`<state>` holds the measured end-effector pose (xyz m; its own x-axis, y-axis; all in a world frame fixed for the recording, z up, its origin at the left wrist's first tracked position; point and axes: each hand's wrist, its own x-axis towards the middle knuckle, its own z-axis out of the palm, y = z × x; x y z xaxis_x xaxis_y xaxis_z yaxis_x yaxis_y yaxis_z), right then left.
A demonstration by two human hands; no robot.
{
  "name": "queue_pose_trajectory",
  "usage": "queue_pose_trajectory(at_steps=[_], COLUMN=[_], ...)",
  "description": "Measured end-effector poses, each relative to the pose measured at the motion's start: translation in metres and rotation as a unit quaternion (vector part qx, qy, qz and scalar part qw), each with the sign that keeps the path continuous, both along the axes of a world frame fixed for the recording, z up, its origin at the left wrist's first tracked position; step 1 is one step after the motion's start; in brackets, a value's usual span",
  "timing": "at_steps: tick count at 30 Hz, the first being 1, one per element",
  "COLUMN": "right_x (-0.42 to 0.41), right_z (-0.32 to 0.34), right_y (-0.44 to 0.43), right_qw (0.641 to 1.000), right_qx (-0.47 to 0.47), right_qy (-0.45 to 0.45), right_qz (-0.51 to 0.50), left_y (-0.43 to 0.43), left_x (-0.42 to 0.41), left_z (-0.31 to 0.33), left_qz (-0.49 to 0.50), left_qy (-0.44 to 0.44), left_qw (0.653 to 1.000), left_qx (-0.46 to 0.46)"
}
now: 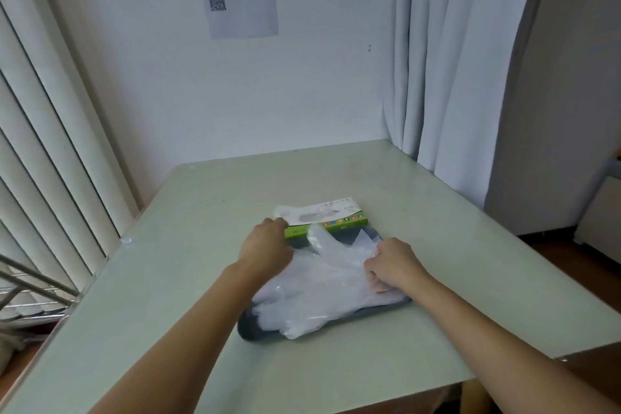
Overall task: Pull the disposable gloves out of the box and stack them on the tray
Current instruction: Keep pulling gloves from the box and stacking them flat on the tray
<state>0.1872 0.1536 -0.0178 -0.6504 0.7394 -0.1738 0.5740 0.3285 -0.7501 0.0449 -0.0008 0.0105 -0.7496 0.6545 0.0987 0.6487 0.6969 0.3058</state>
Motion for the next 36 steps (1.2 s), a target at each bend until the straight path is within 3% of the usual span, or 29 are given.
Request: queue_pose_trajectory(at_steps=[4,8,10,21,23,26,28,31,33,36], right_x=[0.0,0.001,0.003,0.007,0.01,0.01,0.002,-0.005,-0.004,0.009], right_z=[-0.008,-0.008,-0.008,-0.004,-0.002,-0.001,-0.005,-0.019,-0.026,-0.014], right_y=[0.001,0.0,0.001,0.011,0.012,0.003,-0.009,-0.028,-0.033,-0.044], right_qw=[1.0,1.0,0.999,0.997,0.989,0.94,0.943,0.971,0.959,0.914], right_qx=[0.005,0.013,0.036,0.075,0.139,0.314,0.277,0.089,0.123,0.223], right_qy=[0.016,0.012,0.001,0.02,0.034,0.134,0.175,0.083,0.116,0.263], right_qz=[-0.013,-0.014,-0.016,-0.014,-0.033,-0.02,0.061,0.204,0.226,0.214], left_y=[0.011,0.025,0.028,0.024,0.023,0.023,0.023,0.024,0.023,0.022], left_x=[0.046,0.062,0.06,0.057,0.058,0.058,0.058,0.059,0.059,0.058], left_z=[-0.01,-0.034,-0.044,-0.054,-0.053,-0.055,-0.055,-0.054,-0.054,-0.056], left_qz=[-0.142,-0.241,-0.243,-0.209,-0.201,-0.197,-0.196,-0.206,-0.207,-0.201], left_qy=[0.022,0.018,0.01,-0.05,-0.056,-0.057,-0.056,-0.046,-0.045,-0.05], left_qw=[0.988,0.964,0.957,0.961,0.961,0.962,0.962,0.959,0.959,0.961], left_qx=[0.054,-0.114,-0.161,-0.175,-0.181,-0.182,-0.179,-0.189,-0.187,-0.184])
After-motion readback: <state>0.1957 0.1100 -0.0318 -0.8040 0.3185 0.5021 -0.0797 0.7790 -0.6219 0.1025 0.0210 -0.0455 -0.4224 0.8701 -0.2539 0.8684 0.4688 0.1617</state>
